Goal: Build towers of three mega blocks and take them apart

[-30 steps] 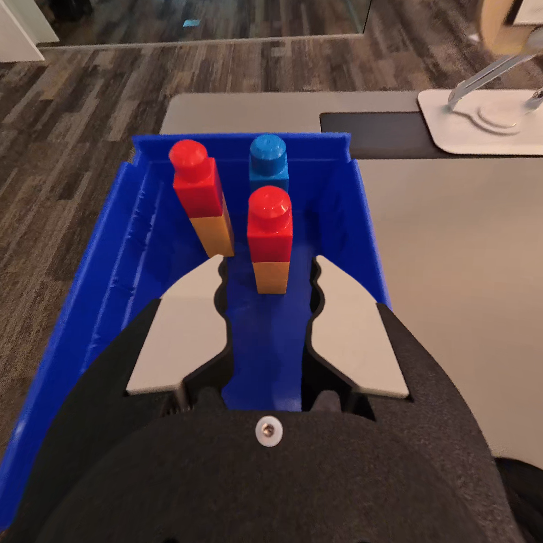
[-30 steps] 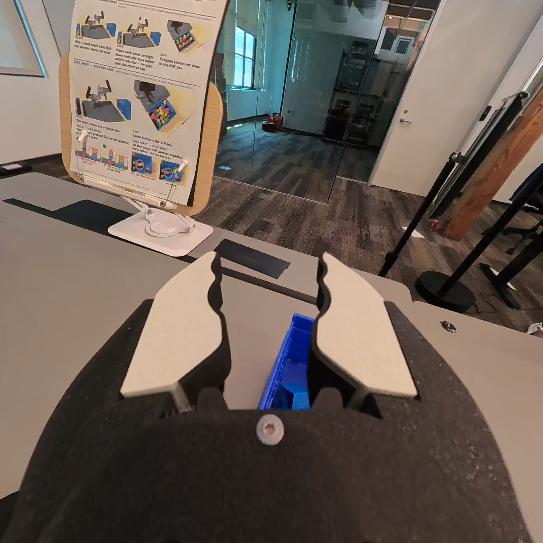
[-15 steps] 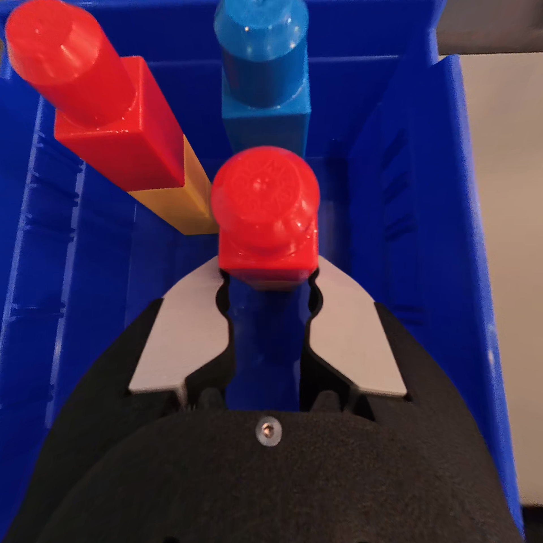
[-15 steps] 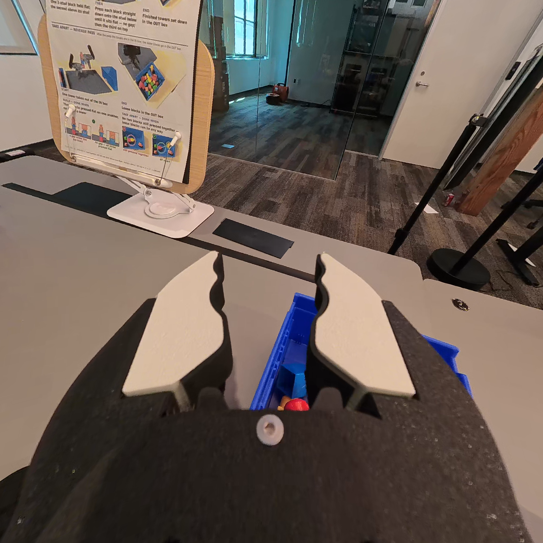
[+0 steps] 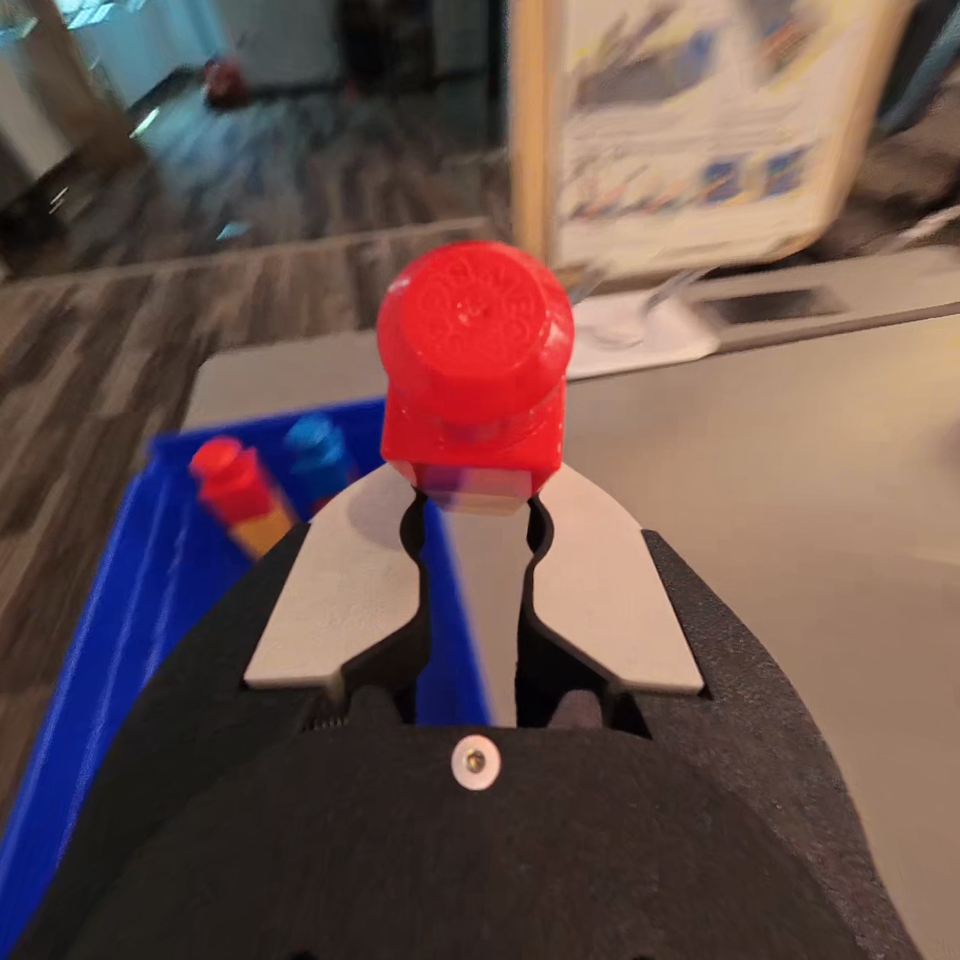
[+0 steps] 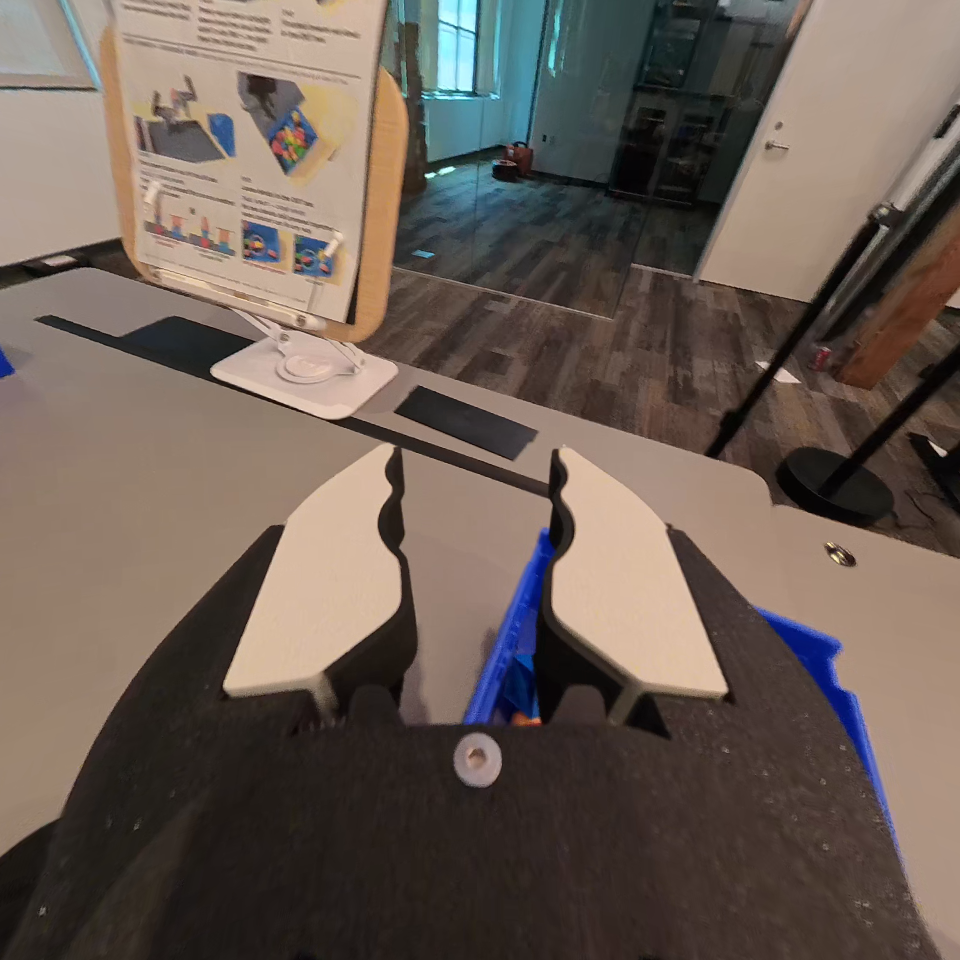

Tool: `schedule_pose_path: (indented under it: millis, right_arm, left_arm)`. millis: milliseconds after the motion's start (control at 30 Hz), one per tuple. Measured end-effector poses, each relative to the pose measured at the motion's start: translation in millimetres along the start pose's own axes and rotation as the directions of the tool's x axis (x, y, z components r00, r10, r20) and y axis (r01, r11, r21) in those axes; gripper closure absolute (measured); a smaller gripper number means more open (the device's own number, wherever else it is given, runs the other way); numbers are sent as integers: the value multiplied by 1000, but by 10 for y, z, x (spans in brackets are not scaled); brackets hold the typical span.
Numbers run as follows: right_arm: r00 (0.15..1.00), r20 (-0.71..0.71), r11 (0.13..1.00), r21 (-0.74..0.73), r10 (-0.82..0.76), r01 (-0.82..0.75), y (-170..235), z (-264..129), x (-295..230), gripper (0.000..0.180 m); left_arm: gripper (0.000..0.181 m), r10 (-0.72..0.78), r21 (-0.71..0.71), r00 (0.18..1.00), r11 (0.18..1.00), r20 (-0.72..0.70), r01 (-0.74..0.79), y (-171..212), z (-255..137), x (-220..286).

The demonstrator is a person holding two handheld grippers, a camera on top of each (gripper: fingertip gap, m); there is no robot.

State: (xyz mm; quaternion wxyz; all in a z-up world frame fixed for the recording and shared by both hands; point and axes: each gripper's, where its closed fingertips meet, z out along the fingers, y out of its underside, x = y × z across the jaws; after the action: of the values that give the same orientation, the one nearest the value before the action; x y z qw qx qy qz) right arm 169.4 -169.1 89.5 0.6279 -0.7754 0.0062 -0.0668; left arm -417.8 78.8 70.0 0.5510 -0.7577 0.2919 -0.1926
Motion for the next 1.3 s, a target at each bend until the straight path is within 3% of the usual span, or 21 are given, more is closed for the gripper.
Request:
schedule_pose_path:
  millis: [100,233,333,500,667,700,767,800,1000,1067,1300]
  right_arm:
    - [989,138,998,43,-47,41,-178,87,-373,127]
    - [884,434,978,184,-172,100,-533,87,-1227,126]
    - [747,616,954,289,-250,81,-770,-3,-1875,123]
    - [578,772,948,319,-264,6,-935,-41,-2577,114]
    - [483,852,975,223,-203,17,-778,76,-2840,114]
    - [466,865,979,204,-184,7,-762,101,-2877,118]
    - [415,899,989,146,-139,16,-677,141,-2957,142]
    - [397,911,993,113,-112,21,-643,168,-2985,142]
    - [371,928,1000,29,-25,-6,-567,288,-3041,143]
    - [371,928,999,32,-36,17,-543,297,-3056,143]
    - [361,933,1000,13,-16,11,-545,288,-3094,143]
  left_arm:
    - [145,39,140,947,990,-319,7,-576,-112,909]
    - [144,57,181,714,978,-698,99,-990,-161,2036]
    - [145,52,129,556,987,-829,100,-1083,-56,2654]
    - [145,50,90,397,992,-917,84,-1108,90,3329]
    - [145,46,88,360,991,-932,101,-1010,201,3507]
    - [145,40,76,342,993,-939,91,-973,207,3525]
    - [145,28,64,306,992,-952,108,-947,189,3533]
    - [145,25,69,313,989,-949,129,-956,207,3513]
    - [143,8,71,320,980,-948,187,-935,291,3412]
    - [143,12,71,294,979,-956,192,-946,264,3414]
    - [146,56,113,318,980,-947,164,-941,248,3395]
